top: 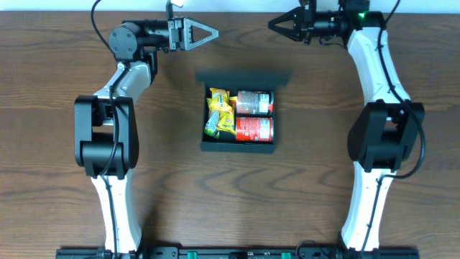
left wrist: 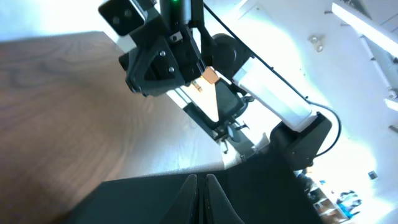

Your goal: Pack container

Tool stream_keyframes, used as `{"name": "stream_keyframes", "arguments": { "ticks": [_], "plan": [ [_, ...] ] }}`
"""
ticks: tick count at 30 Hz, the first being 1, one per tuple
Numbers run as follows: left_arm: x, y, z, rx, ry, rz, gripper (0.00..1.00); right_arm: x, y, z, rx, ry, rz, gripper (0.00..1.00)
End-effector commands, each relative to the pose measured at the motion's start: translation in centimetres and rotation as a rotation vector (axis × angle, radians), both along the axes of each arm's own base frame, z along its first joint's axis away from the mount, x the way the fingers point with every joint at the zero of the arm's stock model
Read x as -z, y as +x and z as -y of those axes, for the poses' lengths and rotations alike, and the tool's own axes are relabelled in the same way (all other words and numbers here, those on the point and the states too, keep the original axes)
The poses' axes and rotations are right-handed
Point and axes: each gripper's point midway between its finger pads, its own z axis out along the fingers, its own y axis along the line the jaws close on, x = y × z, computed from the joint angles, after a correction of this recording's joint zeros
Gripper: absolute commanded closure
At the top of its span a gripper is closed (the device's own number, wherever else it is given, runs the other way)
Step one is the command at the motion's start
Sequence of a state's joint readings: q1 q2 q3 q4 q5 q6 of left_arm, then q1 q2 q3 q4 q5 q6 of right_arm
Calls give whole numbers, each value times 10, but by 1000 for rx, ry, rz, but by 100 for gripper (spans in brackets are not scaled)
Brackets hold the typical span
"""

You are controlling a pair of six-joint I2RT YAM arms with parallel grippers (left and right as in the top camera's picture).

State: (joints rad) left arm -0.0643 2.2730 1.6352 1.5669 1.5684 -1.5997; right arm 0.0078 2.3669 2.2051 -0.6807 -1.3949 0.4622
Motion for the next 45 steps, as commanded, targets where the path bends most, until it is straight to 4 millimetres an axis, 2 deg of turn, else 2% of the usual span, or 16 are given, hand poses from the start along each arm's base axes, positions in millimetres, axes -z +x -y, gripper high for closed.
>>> {"name": "stream_keyframes", "arguments": {
  "ticks": [1,6,11,16,20,23,25,26,27,30,31,32,36,40,43,45],
  "plan": [
    [1,-4,9,28,9,-14,94,-11,2,19,23,9,40,98],
    [1,-4,8,26,8,5,94,-11,4,32,48,9,27,98],
    [-2,4,-11,-16,8,12,94,-18,-2,33,42,0,68,98],
    [-25,14,-33,-68,-2,76,94,-61,-16,37,33,-2,230,98],
    [-54,19,-44,-89,8,280,94,-94,-26,38,63,-46,327,98],
    [-67,35,-64,-159,-3,396,94,-108,-31,48,137,-141,377,67],
    [-73,67,-85,-294,-82,201,85,-117,-31,54,184,-187,394,37],
    [-70,85,-98,-366,-124,32,62,-117,-28,59,234,-228,367,23],
    [-66,104,-112,-445,-162,-92,67,-115,-23,67,303,-285,330,19],
    [-54,138,-133,-624,-218,-229,55,-112,-17,90,475,-434,261,7],
    [-49,143,-136,-656,-205,-211,20,-109,-17,99,528,-498,244,1],
    [-41,147,-136,-679,-182,-214,4,-104,-18,110,584,-570,220,1],
    [15,172,-155,-863,-68,-369,4,-81,-32,156,748,-857,123,1],
    [65,173,-175,-1014,130,-433,4,-59,-54,201,838,-1174,43,1],
    [102,149,-202,-1166,540,-385,4,-53,-72,230,889,-1417,1,1],
    [109,124,-230,-1267,894,-307,4,-53,-81,240,911,-1521,-14,1]
  ]
}}
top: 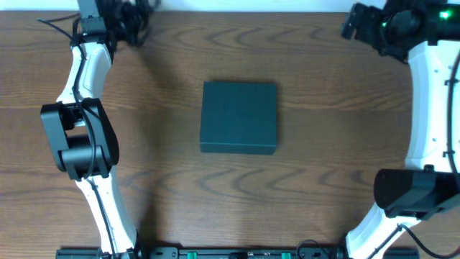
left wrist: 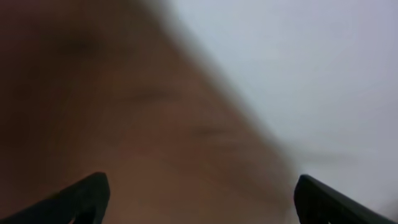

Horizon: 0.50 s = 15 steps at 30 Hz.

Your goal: Pack container

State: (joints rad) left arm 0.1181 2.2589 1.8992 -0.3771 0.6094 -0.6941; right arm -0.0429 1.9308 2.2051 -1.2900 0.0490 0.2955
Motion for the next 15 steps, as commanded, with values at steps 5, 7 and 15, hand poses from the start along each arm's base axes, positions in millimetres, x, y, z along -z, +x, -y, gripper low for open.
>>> {"name": "stream_keyframes", "arguments": {
  "ticks": [5,7,15],
  "plan": [
    [-72,-61,-71,123,1014,-64,5,-7,-38,47,133,-347,-124,1],
    [-72,-84,-52,295,1017,-86,5,3,-48,47,120,-354,-183,2],
    [-60,-196,15,863,524,-112,4,73,-76,26,61,-260,-377,1]
  ]
}}
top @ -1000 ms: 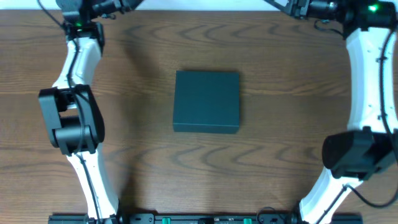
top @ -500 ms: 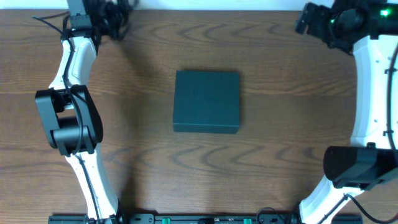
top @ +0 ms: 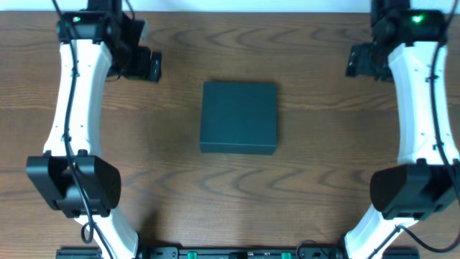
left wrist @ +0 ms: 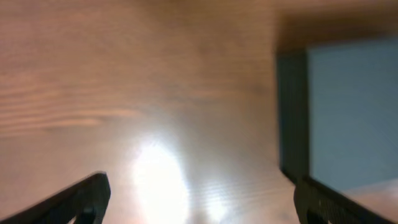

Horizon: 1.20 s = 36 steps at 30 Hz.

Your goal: Pack container

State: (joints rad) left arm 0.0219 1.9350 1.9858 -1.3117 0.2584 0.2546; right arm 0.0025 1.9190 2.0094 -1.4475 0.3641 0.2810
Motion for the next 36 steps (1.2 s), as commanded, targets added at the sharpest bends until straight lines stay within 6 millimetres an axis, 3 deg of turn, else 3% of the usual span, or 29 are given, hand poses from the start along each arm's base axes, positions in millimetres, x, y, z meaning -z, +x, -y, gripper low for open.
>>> {"name": "stream_keyframes", "arguments": {
  "ticks": [1,5,7,8,9,10,13,17,21,29,36],
  "plan": [
    [15,-18,8,126,-205,-68,4,19,-18,-6,27,35,-34,3],
    [48,-41,1,86,-282,-157,4,50,-36,-27,-43,170,-24,8],
    [68,-47,3,59,-289,-178,1,63,-43,-44,-81,264,0,44],
    [79,-49,5,48,-282,-183,13,69,-46,-51,-104,303,5,67],
    [94,-48,8,20,-281,-185,53,78,-49,-59,-114,347,10,91],
    [107,-47,12,-18,-290,-189,94,89,-50,-70,-129,410,10,99],
    [125,-47,26,-31,-336,-182,94,106,-43,-99,-177,578,44,99],
    [122,-44,65,26,-547,-131,94,125,-35,-127,-180,761,77,99],
    [132,-39,79,-14,-576,-119,94,140,-29,-139,-166,833,66,99],
    [131,-36,119,55,-579,-101,95,175,-21,-161,-155,941,11,99],
    [134,-32,139,64,-572,-94,94,176,-12,-185,-177,989,31,98]
  ]
}}
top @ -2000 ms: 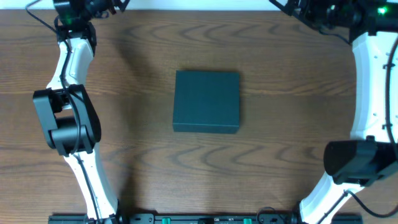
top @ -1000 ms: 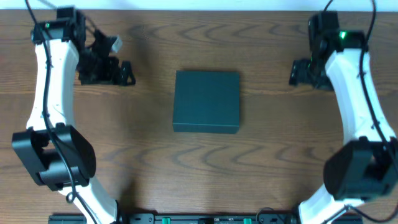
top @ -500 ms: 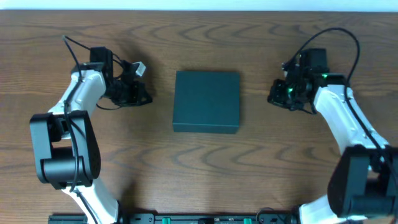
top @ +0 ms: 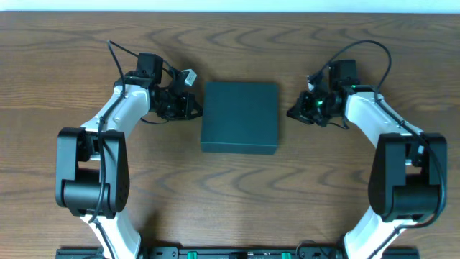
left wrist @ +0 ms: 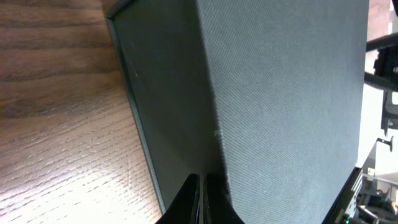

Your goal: Pack container

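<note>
The container (top: 239,116) is a dark teal box with its lid down, in the middle of the table; its contents are hidden. My left gripper (top: 192,105) rests at the box's upper left edge, its tip touching or nearly touching the side. In the left wrist view the box's side wall (left wrist: 168,93) and lid top (left wrist: 286,93) fill the frame, and the left gripper (left wrist: 202,196) has its fingers pressed together, empty. My right gripper (top: 292,113) points at the box's right side, a small gap away, and looks shut.
Bare wood-grain table (top: 237,194) surrounds the box. Both arms reach in from the sides, with cables looping above each wrist. The table's far edge (top: 230,11) runs along the top.
Both arms have come down and inward from positions out to the sides. My left gripper, open then, is now shut at the box's left edge. The right gripper now points at the right side.
At first the box stood open, its lid up at the back, with two cans and yellow snack packets inside, and both grippers behind it. Then the lid was down and both arms were at the far corners, later at the sides. Now both grippers flank the closed box.
</note>
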Tool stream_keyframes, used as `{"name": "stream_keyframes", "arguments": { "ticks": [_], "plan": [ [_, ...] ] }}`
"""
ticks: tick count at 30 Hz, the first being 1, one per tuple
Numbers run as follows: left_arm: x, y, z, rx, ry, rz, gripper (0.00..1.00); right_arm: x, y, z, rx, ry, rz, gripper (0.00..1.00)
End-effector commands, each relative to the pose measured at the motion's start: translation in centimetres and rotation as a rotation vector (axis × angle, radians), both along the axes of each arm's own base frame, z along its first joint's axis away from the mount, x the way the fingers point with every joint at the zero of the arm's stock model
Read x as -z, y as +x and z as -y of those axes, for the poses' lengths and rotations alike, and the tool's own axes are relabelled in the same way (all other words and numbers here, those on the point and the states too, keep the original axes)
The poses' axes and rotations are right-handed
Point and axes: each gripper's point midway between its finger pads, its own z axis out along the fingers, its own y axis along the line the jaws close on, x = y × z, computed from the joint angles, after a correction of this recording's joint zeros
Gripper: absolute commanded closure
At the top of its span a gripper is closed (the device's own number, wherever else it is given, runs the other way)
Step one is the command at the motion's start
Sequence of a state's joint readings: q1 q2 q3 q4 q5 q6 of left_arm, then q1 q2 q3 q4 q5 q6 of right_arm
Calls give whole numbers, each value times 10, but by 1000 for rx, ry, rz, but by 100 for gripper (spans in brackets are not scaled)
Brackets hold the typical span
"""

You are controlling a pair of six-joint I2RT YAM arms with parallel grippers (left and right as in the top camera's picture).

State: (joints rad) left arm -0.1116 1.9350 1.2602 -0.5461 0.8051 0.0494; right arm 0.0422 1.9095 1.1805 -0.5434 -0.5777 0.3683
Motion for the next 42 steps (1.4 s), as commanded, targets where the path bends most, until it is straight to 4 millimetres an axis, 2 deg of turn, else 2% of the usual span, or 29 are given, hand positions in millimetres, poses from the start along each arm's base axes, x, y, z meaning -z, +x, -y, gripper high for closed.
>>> {"name": "stream_keyframes", "arguments": {
  "ticks": [1,7,13,20,32,42],
  "plan": [
    [-2,-1,6,-14,-3,-15,94,-5,-3,-19,-10,64,-17,99],
    [-3,0,13,-26,-14,-23,94,-11,4,-36,-17,93,18,99],
    [-4,0,19,-12,-16,-9,94,-14,11,-38,-9,100,47,99],
    [-8,16,21,-47,-33,36,94,-20,25,-39,-9,107,114,98],
    [9,33,22,-89,-36,45,94,-17,36,-29,25,45,158,99],
    [5,43,23,-112,-50,76,94,-18,43,-25,48,28,179,99]
  ]
}}
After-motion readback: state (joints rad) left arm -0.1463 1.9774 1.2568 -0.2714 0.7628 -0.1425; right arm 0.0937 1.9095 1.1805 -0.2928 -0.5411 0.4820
